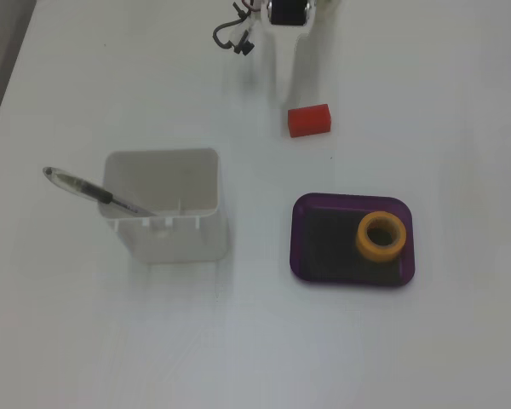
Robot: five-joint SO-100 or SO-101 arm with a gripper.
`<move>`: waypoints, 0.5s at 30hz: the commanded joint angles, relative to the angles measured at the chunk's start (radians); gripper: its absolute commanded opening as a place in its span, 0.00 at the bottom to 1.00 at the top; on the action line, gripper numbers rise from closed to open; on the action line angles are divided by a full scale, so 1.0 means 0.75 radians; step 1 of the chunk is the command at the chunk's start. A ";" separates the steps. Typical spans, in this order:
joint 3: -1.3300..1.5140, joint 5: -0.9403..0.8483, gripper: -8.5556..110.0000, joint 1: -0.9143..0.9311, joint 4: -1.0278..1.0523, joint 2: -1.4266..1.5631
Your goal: Remove the cube from the box.
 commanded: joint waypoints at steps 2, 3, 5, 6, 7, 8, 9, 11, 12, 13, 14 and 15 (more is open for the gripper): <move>0.031 0.170 0.25 -0.045 0.006 0.025; 0.035 0.174 0.25 -0.045 0.004 0.025; 0.037 0.168 0.25 -0.045 0.008 0.025; 0.037 0.168 0.24 -0.043 0.014 0.025; 0.037 0.168 0.22 -0.043 0.020 0.025; 0.037 0.168 0.19 -0.043 0.022 0.022; 0.037 0.168 0.14 -0.043 0.022 0.022; 0.037 0.164 0.06 -0.045 0.022 0.022; 0.037 0.149 0.07 -0.045 0.025 0.022; 0.037 0.135 0.08 -0.045 0.027 0.022; 0.037 0.127 0.07 -0.047 0.037 0.022; 0.037 0.117 0.07 -0.047 0.049 0.022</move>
